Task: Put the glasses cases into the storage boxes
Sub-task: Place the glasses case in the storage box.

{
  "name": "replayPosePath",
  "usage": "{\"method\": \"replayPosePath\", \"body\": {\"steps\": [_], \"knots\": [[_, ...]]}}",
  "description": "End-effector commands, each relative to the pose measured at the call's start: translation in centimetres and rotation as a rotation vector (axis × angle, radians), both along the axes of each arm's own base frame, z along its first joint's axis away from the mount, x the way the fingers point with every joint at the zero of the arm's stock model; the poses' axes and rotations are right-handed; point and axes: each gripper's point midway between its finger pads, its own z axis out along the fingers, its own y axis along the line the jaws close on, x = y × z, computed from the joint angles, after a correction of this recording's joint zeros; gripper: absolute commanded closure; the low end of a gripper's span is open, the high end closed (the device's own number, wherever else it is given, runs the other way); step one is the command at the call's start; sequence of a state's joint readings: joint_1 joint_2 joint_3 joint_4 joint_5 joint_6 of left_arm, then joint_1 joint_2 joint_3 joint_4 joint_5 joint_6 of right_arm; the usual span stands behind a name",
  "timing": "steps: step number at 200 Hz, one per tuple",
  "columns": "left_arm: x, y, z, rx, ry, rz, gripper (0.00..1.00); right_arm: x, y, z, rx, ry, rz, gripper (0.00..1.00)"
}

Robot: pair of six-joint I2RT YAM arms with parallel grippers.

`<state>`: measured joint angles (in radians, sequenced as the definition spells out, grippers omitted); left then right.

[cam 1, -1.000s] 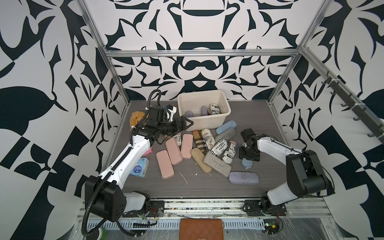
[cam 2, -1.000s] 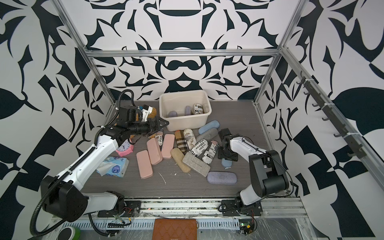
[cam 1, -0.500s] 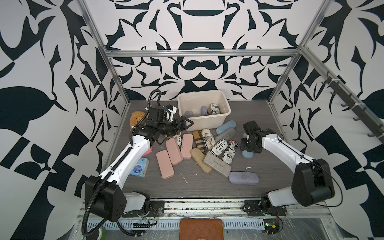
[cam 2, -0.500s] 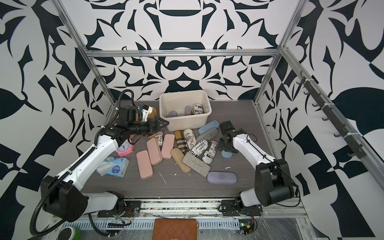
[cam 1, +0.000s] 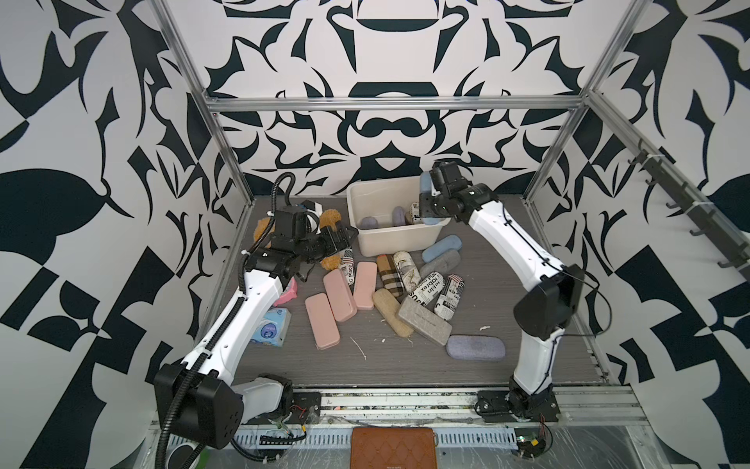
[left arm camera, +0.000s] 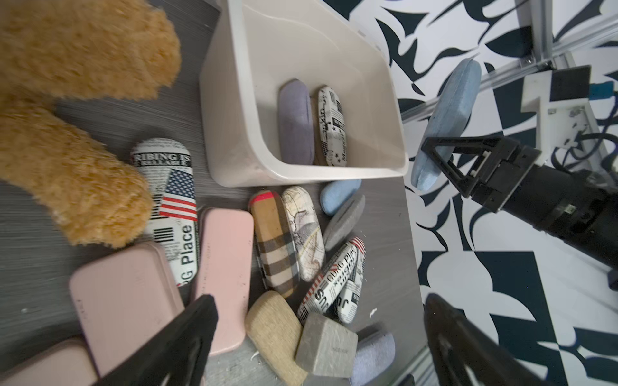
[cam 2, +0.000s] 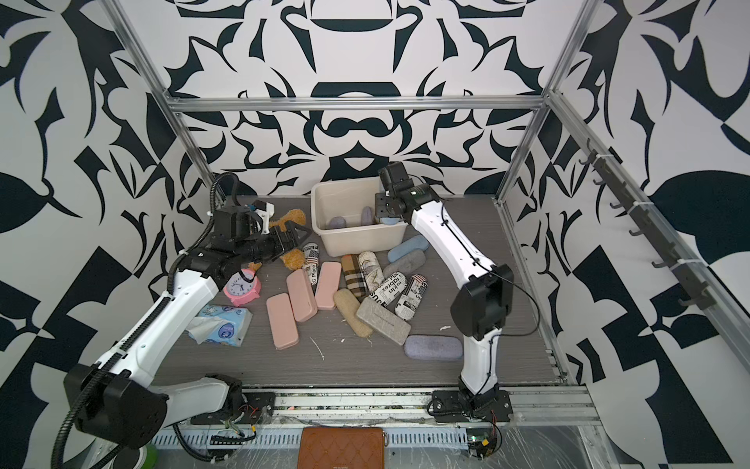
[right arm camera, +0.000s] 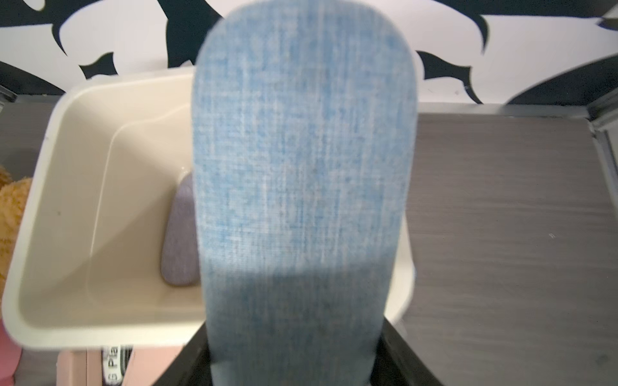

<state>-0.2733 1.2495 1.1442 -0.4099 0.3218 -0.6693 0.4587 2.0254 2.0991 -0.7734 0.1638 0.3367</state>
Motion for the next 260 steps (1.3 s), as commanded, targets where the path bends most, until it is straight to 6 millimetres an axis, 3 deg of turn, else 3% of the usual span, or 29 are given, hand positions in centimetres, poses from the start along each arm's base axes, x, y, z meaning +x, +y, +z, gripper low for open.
{"method": "replayPosePath", "body": {"steps": [1,13,35,45,109,139,179,210,218,238,260], "knots": [[0.7,1.5,-0.8,0.013,0.048,0.069,0.01,3.3,2.7,-0.6,0.047,-0.005,0.059,0.49],[1.4,1.2,-1.6,-0.038,0.085,0.047,0.01,4.8,3.5,-1.5,0.052,-0.002,0.058,0.49],[1.4,0.0,-0.8,-0.154,0.072,-0.033,0.01,6.3,4.7,-3.6,0.074,0.025,0.064,0.49],[1.4,-0.4,-0.3,-0.173,0.049,-0.057,0.01,6.8,5.0,-5.8,0.065,0.058,0.062,0.49],[1.4,-0.5,-0.7,-0.182,0.061,-0.062,0.01,7.0,4.9,-10.2,0.005,0.120,0.088,0.40],[1.4,-0.7,-0.8,-0.186,0.069,-0.069,0.01,6.8,4.7,-11.4,-0.015,0.147,0.090,0.24],[1.4,-0.8,-0.7,-0.194,0.065,-0.080,0.01,6.8,4.6,-7.3,0.020,0.073,0.085,0.10],[1.1,-1.3,0.1,-0.215,0.047,-0.113,0.01,6.7,4.7,-3.5,0.047,0.003,0.081,0.10],[1.0,-1.4,0.3,-0.222,0.042,-0.122,0.01,6.3,4.4,-0.5,0.063,-0.047,0.079,0.10],[0.7,-1.8,0.9,-0.235,0.023,-0.145,0.01,5.5,4.0,3.4,0.074,-0.117,0.080,0.08],[0.5,-2.0,1.1,-0.237,0.012,-0.153,0.01,5.0,3.6,5.2,0.066,-0.153,0.088,0.04]]}}
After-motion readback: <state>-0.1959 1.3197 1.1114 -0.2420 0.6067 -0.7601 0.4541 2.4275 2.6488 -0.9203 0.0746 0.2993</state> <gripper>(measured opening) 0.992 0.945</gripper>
